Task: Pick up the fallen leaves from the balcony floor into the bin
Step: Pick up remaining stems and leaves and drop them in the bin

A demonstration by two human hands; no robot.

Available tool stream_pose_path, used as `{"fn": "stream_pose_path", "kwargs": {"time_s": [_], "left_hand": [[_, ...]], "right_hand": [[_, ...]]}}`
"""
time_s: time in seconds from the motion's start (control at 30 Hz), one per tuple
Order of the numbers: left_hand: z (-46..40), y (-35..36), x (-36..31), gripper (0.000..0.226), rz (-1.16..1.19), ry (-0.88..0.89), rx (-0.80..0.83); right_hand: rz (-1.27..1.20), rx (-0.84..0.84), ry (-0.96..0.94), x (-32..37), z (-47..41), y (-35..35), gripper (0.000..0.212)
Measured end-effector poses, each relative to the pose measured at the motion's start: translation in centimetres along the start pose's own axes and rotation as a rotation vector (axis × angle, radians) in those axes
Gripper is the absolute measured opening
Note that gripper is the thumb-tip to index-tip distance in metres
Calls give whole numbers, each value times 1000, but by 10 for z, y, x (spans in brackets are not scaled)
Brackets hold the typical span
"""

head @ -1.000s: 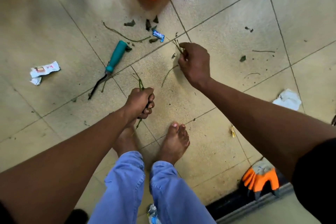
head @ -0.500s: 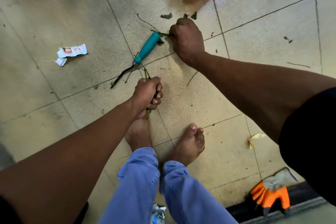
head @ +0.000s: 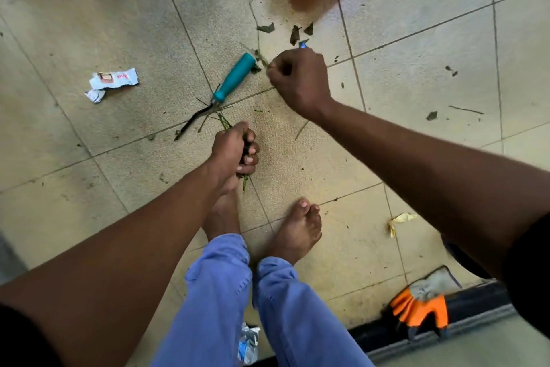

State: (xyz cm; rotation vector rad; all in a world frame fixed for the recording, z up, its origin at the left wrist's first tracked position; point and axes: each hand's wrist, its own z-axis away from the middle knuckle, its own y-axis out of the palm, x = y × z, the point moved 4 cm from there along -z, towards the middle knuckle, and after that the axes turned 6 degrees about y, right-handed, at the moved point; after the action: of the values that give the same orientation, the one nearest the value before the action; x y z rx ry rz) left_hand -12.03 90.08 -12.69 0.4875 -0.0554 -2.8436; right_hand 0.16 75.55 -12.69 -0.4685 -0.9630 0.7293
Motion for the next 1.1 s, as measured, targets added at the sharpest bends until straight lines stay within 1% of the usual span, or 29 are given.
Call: {"fn": "stream_pose_path", "kwargs": {"time_s": [0.1,0.17,0.23,0.33,0.47,0.5,0.53,0.6,0.63,0.7,0.73,0.77,0.8,0.87,0.93,0.97,1.03,1.1], "left_hand": [[10,12,-16,36,26,48,-42],[18,20,-26,38,-13,106,-58],[28,30,-35,44,-78,168,-40],[45,42,-42,61,-228,235,13],[61,37,-45,78,-291,254,25],[63,35,-46,79,-301,268,26],[65,33,-47,74,-308,285,26],[66,28,-48,54,-320,331,10],[65,25,-49,47,-329,348,-16],[59,16,-49,45,-336,350,-78],[54,10,-49,45,-327,338,-102],[50,6,-48,45,-319,325,-120],[46,2,-48,45,-319,313,-135],[36,-7,-45,46,-340,297,-160],[26,-16,-40,46,-371,290,-171],[23,-19,-38,45,-386,286,-171],[15,-26,-31,45,-390,278,-168],[9,-34,-23,45,-392,279,-176]], "right_hand": [[-288,95,153,5,54,-14,11],[-429,101,268,9,87,-22,11],[-555,108,389,13,116,-26,13],[-645,87,545,18,141,-24,15],[-660,92,613,26,146,-24,16],[-668,101,628,27,145,-24,17],[-663,115,640,28,145,-24,16],[-607,166,615,33,141,-25,13],[-587,211,577,35,138,-25,11],[-608,324,510,36,130,-23,10],[-612,350,477,35,126,-23,12],[-583,322,439,32,118,-24,15],[-507,238,388,26,107,-27,14],[-294,13,319,14,77,-33,13],[-118,-161,280,1,42,-37,25],[-41,-213,246,-4,25,-38,29],[124,-231,158,-13,-7,-34,35],[259,-182,72,-19,-32,-29,38]]}}
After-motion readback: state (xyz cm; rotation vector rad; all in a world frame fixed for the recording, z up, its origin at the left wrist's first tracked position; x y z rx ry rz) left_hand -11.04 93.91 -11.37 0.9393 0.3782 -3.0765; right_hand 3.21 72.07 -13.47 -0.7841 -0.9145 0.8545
